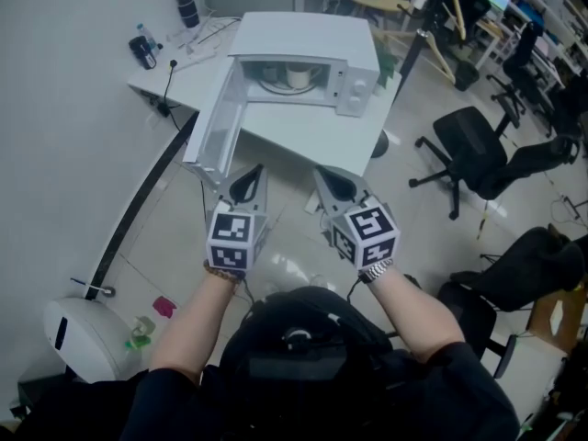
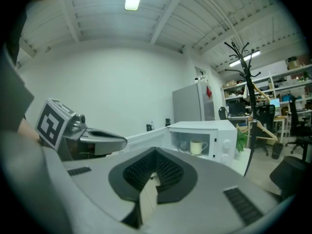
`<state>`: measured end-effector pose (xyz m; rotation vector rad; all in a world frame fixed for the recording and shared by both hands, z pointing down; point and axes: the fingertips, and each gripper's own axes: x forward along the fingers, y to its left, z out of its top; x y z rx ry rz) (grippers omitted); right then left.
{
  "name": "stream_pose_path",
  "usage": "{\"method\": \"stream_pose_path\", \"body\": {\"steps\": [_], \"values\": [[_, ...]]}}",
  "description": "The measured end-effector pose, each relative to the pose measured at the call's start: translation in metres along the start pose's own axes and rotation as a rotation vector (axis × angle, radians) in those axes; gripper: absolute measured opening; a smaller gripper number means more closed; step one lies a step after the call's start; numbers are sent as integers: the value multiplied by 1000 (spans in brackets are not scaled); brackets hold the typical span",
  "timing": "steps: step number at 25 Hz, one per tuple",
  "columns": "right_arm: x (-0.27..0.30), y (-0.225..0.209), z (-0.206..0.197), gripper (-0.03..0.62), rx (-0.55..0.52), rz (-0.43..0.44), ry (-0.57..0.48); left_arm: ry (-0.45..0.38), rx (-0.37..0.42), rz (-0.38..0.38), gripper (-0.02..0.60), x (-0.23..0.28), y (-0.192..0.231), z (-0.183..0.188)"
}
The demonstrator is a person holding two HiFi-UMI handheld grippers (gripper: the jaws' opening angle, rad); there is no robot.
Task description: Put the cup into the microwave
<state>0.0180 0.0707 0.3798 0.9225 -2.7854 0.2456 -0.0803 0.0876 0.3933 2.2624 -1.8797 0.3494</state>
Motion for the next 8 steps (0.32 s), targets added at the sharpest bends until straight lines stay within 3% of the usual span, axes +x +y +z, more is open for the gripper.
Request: {"method": "stream_pose_path", "body": {"steps": [8], "values": [[3,-2,6,12,-25,3,-8,-16,4,6,0,2,1,4]]}}
